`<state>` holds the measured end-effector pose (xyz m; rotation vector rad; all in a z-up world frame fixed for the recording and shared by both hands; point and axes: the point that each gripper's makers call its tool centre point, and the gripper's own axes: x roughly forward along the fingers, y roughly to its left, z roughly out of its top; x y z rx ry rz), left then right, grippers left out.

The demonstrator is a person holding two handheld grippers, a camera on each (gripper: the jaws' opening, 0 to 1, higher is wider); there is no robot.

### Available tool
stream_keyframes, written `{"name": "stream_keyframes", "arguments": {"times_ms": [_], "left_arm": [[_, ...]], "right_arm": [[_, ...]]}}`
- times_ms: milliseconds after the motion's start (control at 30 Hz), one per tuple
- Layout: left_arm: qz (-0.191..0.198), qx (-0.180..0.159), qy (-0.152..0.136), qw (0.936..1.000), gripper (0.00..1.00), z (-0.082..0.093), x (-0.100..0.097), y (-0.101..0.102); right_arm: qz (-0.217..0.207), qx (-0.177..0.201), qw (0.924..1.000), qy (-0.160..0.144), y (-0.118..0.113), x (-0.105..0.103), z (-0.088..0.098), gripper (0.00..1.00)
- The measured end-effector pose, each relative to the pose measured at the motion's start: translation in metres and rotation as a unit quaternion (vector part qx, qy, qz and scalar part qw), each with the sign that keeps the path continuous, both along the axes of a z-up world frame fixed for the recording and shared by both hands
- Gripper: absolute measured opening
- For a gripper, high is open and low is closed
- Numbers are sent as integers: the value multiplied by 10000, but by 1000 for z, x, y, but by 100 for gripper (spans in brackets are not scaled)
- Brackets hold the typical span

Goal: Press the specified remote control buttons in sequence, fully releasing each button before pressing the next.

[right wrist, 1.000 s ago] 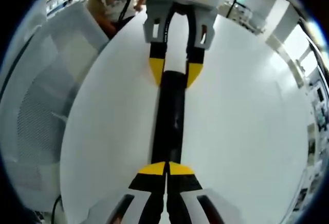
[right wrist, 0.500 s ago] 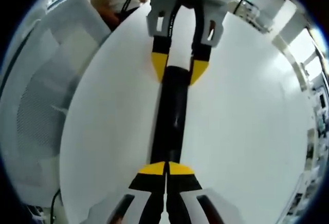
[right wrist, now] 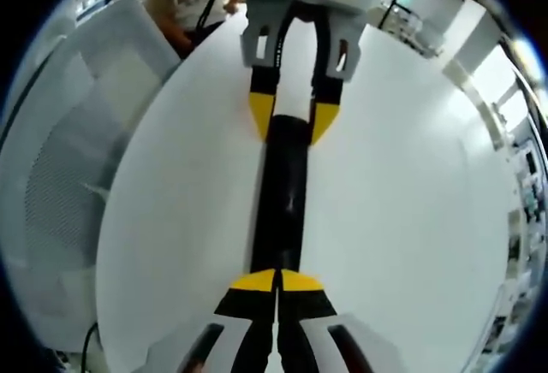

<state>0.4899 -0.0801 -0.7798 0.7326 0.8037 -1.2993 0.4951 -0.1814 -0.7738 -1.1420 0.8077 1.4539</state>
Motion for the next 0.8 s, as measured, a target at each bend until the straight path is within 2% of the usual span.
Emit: {"name": "stream_keyframes", "arguments": {"times_ms": [300,800], "left_arm": [[-55,38,16,10000,24,0,0,-1],[-44,73,-1,10000,24,0,-1,0]], "right_arm": [[-91,212,9997,-3,0,0,2,0],[-81,317,9994,-56,7,-2,14,0]]}}
